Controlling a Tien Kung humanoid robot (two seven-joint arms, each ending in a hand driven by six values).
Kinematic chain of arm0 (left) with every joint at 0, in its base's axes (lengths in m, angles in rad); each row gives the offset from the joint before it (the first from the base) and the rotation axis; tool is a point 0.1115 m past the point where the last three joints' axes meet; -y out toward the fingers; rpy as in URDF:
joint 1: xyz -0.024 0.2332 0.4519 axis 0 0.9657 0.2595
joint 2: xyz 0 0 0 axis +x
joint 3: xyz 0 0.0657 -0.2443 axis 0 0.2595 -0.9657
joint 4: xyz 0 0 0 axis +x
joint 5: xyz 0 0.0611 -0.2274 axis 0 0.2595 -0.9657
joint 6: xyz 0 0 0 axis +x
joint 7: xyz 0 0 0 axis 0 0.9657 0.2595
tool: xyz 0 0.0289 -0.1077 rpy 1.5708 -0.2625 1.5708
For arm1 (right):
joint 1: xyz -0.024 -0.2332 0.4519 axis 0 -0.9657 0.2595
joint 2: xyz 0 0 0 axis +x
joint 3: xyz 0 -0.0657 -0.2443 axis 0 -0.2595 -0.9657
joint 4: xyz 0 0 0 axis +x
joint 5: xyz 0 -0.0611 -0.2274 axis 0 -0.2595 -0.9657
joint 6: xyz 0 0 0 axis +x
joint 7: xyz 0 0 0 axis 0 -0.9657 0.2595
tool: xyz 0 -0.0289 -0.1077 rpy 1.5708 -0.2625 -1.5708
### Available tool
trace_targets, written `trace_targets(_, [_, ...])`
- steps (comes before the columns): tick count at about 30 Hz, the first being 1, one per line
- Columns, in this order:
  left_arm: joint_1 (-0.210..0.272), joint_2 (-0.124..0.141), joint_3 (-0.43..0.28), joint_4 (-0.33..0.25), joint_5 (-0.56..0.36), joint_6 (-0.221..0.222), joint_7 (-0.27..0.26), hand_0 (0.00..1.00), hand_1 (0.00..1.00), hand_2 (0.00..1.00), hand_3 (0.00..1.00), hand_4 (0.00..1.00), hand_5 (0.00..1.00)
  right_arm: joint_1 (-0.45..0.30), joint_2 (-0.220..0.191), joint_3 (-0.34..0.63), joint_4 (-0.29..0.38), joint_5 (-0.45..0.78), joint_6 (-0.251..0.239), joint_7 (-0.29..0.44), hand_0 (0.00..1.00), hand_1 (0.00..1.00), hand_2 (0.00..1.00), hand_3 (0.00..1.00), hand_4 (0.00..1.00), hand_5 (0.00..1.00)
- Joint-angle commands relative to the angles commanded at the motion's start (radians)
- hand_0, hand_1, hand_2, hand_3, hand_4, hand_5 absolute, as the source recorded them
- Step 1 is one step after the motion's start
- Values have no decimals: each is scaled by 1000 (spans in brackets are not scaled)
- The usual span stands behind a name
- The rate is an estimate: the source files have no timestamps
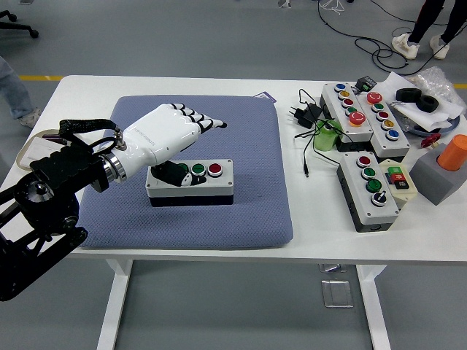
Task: Pick up the button,place it on the desk,press the button,press the button
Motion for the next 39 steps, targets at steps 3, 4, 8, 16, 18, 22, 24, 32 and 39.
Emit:
trace_targets(3, [1, 0, 5, -3, 0, -81, 35, 161, 229, 235, 870, 748, 133, 1, 1, 2, 0, -3, 0, -1, 627, 477, 539, 582, 279, 22])
trace_targets(4, [1, 0, 7, -4, 0, -107, 55, 69, 47, 87, 845, 415, 2, 2, 1, 3, 0, -4, 0, -1, 627, 477, 539, 582, 280, 22])
trace_targets(8, [0, -6, 6, 6, 0, -175, 121, 69, 47, 87, 845, 415, 2, 6, 1, 1, 0, -3, 0, -1, 627, 477, 539, 582, 280, 22])
trace_targets(16, [-2, 1, 4, -3, 0, -213, 150, 39, 2, 31, 820, 317, 2, 8, 1, 0, 0, -2, 0, 0, 627, 477, 539, 582, 280, 22])
trace_targets(18, [-3, 3, 3, -7, 0, -216, 145, 39, 2, 31, 820, 317, 2, 9, 1, 2, 0, -5, 0, -1, 627, 477, 539, 582, 280, 22])
trace_targets(22, [-6, 4, 7, -7, 0, -215, 138, 41, 2, 29, 815, 328, 2, 8, 1, 3, 0, -9, 0, -3, 627, 477, 539, 582, 279, 22])
trace_targets(24, [-12, 3, 20, -5, 0, -215, 137, 41, 2, 29, 815, 328, 2, 9, 1, 5, 0, -12, -1, -4, 627, 477, 539, 582, 279, 22])
trace_targets(32, [-24, -4, 52, 4, 0, -221, 135, 42, 2, 26, 817, 335, 2, 11, 2, 5, 0, -11, -2, -5, 627, 477, 539, 582, 279, 22])
trace_targets(39, [-29, -16, 57, 15, 0, -226, 137, 44, 2, 27, 819, 337, 2, 12, 1, 4, 0, -12, -2, -4, 627, 477, 539, 582, 279, 22])
